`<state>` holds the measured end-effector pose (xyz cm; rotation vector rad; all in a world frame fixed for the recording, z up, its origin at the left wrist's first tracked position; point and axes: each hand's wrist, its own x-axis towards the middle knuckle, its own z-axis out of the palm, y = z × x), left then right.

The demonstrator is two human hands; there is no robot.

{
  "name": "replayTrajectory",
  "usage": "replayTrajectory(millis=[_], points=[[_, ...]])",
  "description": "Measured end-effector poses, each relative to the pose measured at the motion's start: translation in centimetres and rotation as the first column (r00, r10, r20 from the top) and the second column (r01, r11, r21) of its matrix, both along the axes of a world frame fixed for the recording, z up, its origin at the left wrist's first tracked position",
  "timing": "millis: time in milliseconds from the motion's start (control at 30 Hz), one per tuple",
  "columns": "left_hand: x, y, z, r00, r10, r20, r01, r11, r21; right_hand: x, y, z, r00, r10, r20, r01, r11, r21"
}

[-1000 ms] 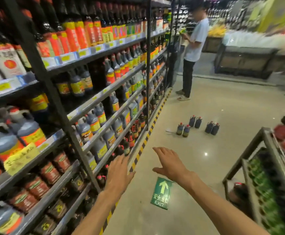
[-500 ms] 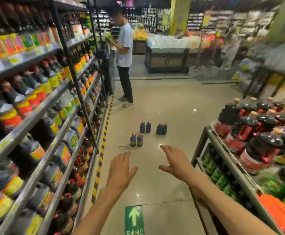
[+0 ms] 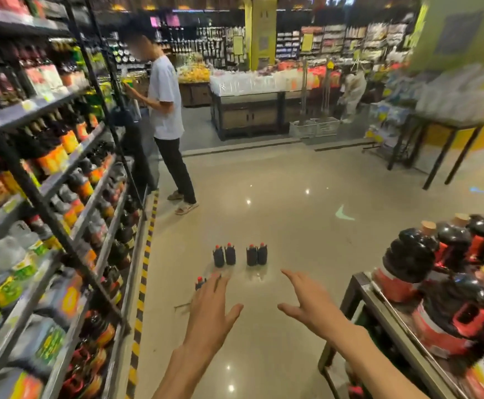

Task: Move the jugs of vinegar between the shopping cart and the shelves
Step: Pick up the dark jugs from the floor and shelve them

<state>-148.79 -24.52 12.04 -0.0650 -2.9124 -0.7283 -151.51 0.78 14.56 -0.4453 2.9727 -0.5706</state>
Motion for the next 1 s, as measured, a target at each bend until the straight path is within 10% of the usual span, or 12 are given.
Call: replayTrajectory(millis=[1000], points=[[-73.9,3.7,0.3,0.986,-0.162,0.041,0.16,0.986,0.035,-68.8,5.5,1.8,0.975,-0.221,0.003,0.219,0.965,-0.143]])
